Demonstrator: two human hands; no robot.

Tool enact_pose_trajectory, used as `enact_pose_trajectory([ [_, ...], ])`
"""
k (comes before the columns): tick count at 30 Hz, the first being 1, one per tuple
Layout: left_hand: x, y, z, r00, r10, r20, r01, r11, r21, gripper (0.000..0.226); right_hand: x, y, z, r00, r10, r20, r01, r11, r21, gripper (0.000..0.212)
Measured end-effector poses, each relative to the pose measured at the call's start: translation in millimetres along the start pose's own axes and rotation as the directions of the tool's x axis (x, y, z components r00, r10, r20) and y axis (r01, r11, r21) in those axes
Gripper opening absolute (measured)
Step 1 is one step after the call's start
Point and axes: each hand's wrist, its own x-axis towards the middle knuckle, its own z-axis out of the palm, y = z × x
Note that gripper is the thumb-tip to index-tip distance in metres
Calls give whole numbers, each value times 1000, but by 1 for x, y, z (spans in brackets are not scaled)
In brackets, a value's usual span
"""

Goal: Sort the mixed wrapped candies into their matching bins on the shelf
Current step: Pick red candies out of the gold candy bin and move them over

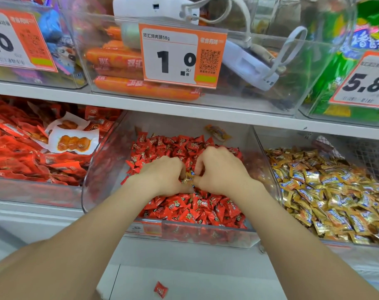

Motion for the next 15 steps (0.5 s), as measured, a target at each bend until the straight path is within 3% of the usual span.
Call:
enact_pose_trajectory([
  [4, 6, 5, 7, 996, 92, -9, -92, 993, -69, 27, -3, 5, 2, 990, 34, 138, -25, 997, -70, 45],
  [6, 8, 8, 9, 994, 105, 26, -103, 993, -61, 21, -2, 6, 1, 981, 44, 190, -27, 996, -90, 50],
  [10, 3, 6, 1, 994, 65, 89, -58, 995, -75, 24, 1, 6, 2, 975, -11, 223, 23, 998, -51, 32],
  [15, -16, -2, -19, 996, -10, -89, -9, 979, -205, 37, 0, 13, -7, 978, -59, 200, 34, 991, 126, 23],
])
